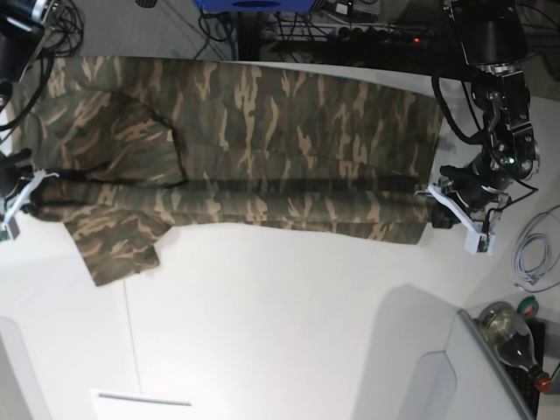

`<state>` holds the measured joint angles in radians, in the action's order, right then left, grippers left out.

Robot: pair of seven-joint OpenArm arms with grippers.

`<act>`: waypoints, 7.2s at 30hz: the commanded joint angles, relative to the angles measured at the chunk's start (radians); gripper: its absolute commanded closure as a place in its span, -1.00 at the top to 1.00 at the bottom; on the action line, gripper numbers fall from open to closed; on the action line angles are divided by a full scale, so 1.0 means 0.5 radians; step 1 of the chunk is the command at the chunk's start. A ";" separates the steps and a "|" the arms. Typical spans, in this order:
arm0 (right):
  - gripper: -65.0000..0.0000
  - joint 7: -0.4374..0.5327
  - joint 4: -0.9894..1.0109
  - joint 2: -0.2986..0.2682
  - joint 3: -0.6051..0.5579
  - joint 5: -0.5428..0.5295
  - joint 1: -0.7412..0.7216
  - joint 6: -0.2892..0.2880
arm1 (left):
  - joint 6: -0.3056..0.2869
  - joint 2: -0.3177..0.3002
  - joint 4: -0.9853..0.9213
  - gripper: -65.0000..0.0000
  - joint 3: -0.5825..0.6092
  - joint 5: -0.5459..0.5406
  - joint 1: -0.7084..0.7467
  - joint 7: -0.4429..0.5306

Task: Layout the t-shirt on the table in an organized manner, then fold the t-shirt properly
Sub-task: 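Drag the folded edge back toward the collar with both grippers and release, then move the right gripper to the shirt's sleeve end and grasp it, then grasp the shirt's opposite end with the left gripper, then fold both shirt ends inward toward the middle with both grippers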

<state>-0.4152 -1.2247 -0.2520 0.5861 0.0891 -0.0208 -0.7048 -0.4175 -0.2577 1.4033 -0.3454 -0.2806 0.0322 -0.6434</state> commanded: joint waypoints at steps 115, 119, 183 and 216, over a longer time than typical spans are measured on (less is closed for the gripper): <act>-1.00 -0.604 -1.357 0.723 0.023 -0.404 1.004 0.013 | -0.508 -0.005 0.159 0.66 -1.124 0.010 0.428 0.055; -1.00 -0.463 -1.106 0.723 0.026 -0.401 0.979 0.013 | -0.508 -0.005 0.159 0.66 -1.121 0.013 0.397 0.055; -0.95 0.185 -1.161 0.769 -0.057 -0.588 1.050 0.239 | -0.561 -0.045 -0.755 0.59 -0.158 -0.315 0.161 0.515; -0.94 -0.061 -1.256 0.769 -0.066 -0.585 0.951 0.239 | -0.561 -0.183 -0.138 -1.00 -0.253 -0.312 0.308 0.539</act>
<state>-0.4671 -1.8328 0.1360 0.5499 -0.1871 0.4561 -0.5838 -0.6891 -0.3374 1.3281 -0.4698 -0.4244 0.1970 -0.3836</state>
